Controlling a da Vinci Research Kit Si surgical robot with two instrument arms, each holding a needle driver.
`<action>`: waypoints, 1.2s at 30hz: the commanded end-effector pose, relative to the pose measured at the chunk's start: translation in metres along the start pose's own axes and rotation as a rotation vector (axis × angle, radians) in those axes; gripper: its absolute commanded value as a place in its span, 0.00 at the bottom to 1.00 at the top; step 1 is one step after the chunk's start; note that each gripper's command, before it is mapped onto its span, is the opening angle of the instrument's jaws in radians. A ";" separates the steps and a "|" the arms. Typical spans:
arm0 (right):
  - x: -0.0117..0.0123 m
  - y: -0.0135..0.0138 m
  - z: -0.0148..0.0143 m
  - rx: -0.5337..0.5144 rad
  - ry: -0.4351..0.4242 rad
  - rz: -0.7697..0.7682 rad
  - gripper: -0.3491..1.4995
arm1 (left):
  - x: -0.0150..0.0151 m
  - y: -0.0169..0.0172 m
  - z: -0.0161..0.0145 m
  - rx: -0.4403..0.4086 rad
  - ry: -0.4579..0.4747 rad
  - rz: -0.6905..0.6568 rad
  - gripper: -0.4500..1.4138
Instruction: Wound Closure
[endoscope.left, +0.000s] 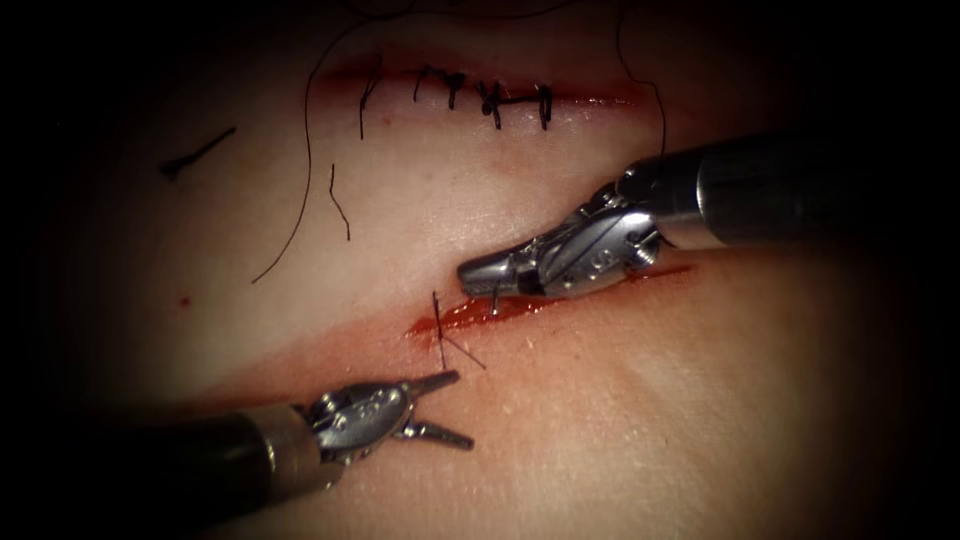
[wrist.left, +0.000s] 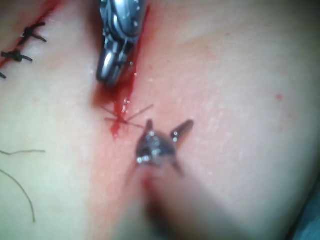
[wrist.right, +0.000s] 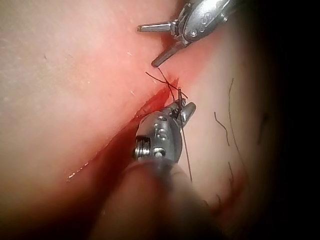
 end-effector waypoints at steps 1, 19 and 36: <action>-0.0005 -0.0003 0.0007 0.001 0.001 0.019 0.00 | -0.0005 0.0001 0.0009 -0.003 0.000 -0.001 0.64; -0.0025 0.0001 0.0004 0.000 -0.002 0.162 0.00 | -0.0004 0.0000 0.0009 -0.003 0.000 -0.001 0.64; -0.0017 0.0018 0.0003 -0.021 0.002 0.161 0.00 | -0.0004 0.0000 0.0009 -0.003 0.000 -0.001 0.64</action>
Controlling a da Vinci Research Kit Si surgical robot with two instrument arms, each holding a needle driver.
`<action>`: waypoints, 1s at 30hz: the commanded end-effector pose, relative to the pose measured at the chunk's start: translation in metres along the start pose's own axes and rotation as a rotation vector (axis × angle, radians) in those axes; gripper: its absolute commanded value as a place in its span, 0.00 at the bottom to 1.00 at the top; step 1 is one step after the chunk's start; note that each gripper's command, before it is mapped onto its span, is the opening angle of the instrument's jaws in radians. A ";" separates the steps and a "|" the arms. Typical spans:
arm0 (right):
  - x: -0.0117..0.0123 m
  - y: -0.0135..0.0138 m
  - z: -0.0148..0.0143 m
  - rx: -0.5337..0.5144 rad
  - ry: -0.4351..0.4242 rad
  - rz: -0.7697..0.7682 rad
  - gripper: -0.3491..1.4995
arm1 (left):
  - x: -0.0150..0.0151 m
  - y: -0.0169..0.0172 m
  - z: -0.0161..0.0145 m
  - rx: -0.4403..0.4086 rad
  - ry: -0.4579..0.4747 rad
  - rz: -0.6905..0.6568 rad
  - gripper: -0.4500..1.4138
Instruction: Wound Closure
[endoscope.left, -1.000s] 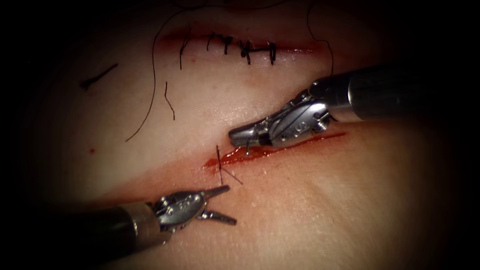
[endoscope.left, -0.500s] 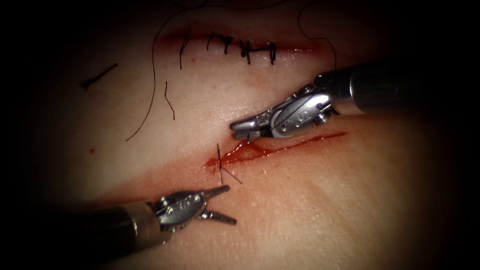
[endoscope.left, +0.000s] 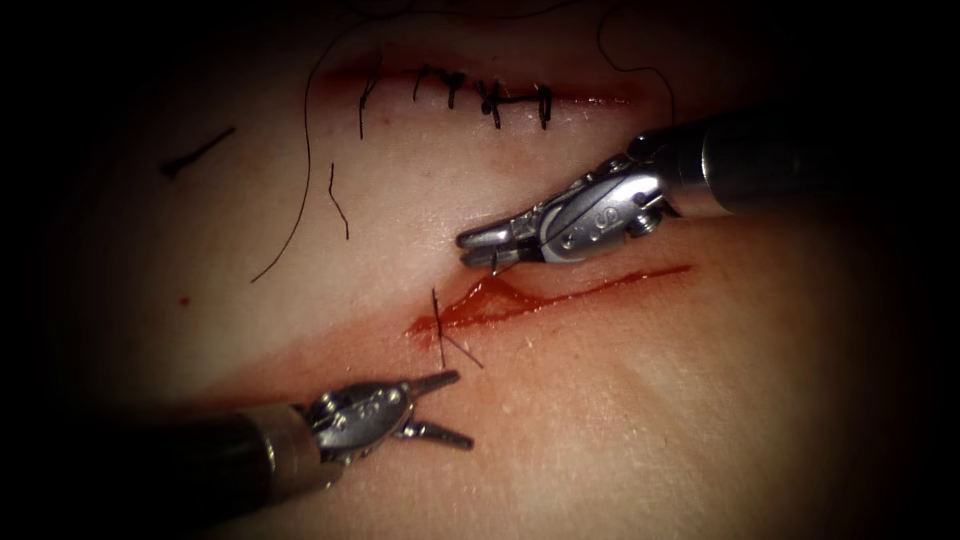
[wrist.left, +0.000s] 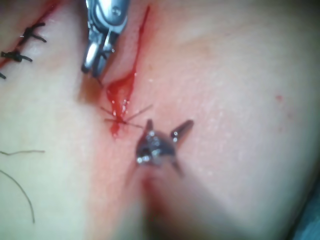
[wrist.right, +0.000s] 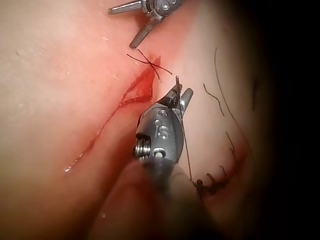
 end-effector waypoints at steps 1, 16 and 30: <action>-0.0003 -0.0001 0.0007 -0.004 0.000 0.000 0.00 | -0.0005 0.0001 0.0009 -0.003 0.000 -0.002 0.64; -0.0003 0.0006 0.0004 -0.016 -0.006 0.025 0.00 | -0.0005 0.0002 0.0009 -0.003 0.000 -0.001 0.64; -0.0008 -0.0001 0.0007 0.017 -0.026 0.124 0.00 | -0.0005 0.0002 0.0008 -0.004 -0.003 -0.001 0.64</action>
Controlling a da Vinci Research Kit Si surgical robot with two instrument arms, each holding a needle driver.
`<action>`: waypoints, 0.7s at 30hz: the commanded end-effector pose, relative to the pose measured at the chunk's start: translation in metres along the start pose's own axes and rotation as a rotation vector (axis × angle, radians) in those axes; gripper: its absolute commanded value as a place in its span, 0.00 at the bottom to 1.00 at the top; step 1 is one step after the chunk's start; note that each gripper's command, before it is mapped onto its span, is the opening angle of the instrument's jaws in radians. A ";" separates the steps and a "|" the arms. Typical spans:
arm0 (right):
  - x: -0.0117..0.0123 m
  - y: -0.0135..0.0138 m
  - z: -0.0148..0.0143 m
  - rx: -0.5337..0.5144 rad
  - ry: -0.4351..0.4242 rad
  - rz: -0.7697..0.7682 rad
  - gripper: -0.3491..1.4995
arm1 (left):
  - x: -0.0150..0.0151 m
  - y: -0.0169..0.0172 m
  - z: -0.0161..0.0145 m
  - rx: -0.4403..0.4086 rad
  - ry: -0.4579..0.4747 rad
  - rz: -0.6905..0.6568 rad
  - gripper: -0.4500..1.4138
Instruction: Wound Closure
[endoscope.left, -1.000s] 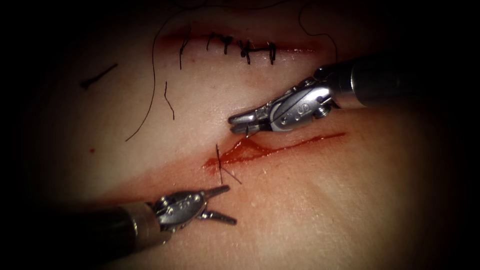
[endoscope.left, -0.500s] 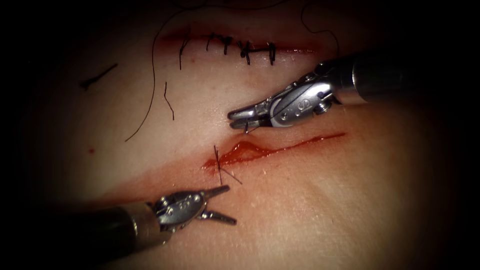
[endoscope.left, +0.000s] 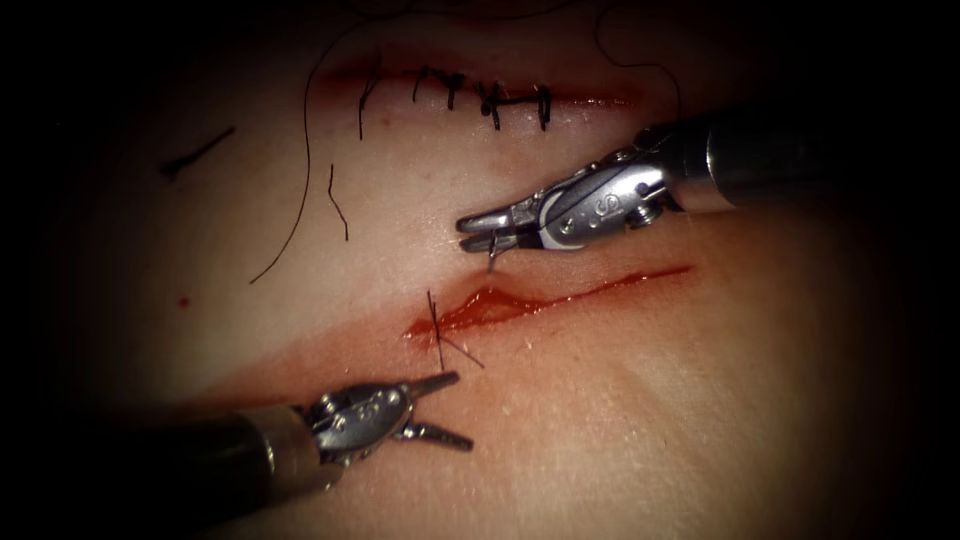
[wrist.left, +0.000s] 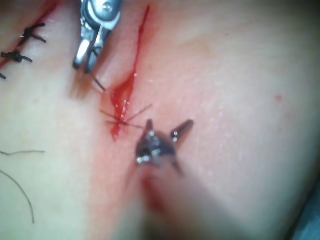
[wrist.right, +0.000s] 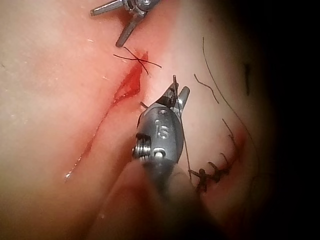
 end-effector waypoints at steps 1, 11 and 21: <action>-0.0004 -0.0006 0.0009 0.016 -0.006 0.006 0.00 | -0.0004 0.0000 0.0009 -0.004 -0.001 -0.002 0.64; -0.0010 -0.0006 0.0010 0.055 0.002 0.080 0.00 | -0.0004 0.0000 0.0008 -0.004 -0.001 -0.002 0.64; -0.0010 -0.0001 0.0008 0.070 0.027 0.178 0.00 | 0.0008 -0.0001 0.0011 -0.001 0.002 -0.012 0.64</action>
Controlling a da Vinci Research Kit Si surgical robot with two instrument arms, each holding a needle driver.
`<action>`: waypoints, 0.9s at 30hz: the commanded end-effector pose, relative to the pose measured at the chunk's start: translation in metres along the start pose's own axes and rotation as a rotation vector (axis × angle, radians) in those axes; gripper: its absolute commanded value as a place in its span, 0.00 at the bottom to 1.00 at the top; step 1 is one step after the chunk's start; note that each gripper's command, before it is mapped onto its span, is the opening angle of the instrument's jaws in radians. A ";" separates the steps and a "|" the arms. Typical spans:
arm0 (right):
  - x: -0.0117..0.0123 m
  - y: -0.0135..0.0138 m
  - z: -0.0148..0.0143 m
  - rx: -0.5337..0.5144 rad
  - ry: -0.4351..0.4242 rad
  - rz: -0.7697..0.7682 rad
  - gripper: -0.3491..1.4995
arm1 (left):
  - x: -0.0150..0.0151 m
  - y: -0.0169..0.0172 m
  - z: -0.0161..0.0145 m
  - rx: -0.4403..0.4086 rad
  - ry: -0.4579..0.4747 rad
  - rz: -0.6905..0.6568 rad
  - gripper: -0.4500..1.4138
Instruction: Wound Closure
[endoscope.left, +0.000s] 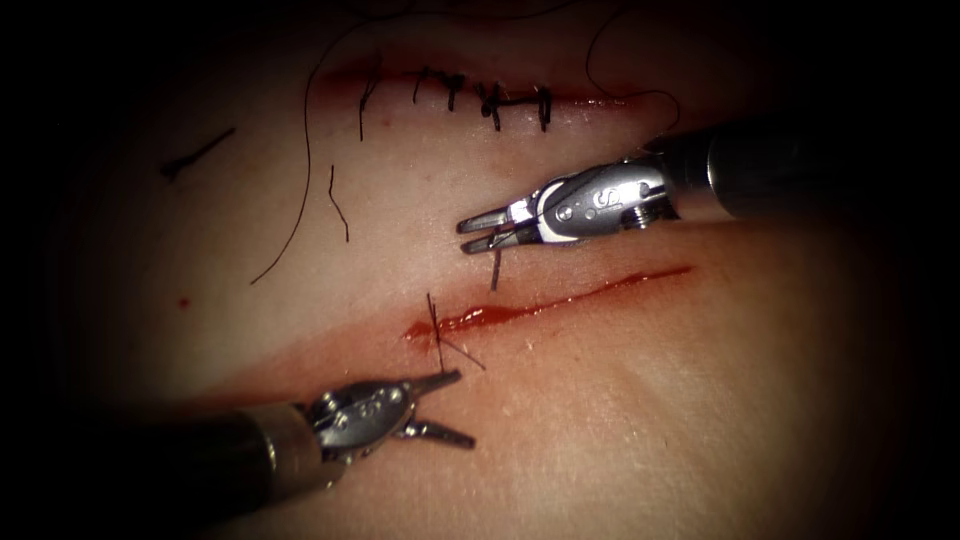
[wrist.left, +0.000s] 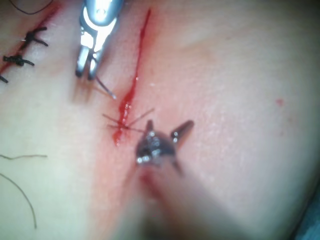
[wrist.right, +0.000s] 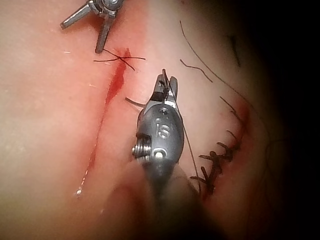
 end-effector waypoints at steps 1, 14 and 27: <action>-0.0003 -0.0002 0.0007 0.002 0.002 -0.001 0.00 | 0.0000 0.0000 0.0009 0.005 0.002 -0.006 0.63; -0.0004 -0.0002 0.0008 0.002 0.003 -0.002 0.00 | 0.0011 -0.0022 0.0008 0.077 0.107 -0.019 0.05; -0.0004 -0.0004 0.0010 0.000 0.005 0.008 0.00 | 0.0007 -0.0031 0.0034 0.094 0.135 0.004 0.00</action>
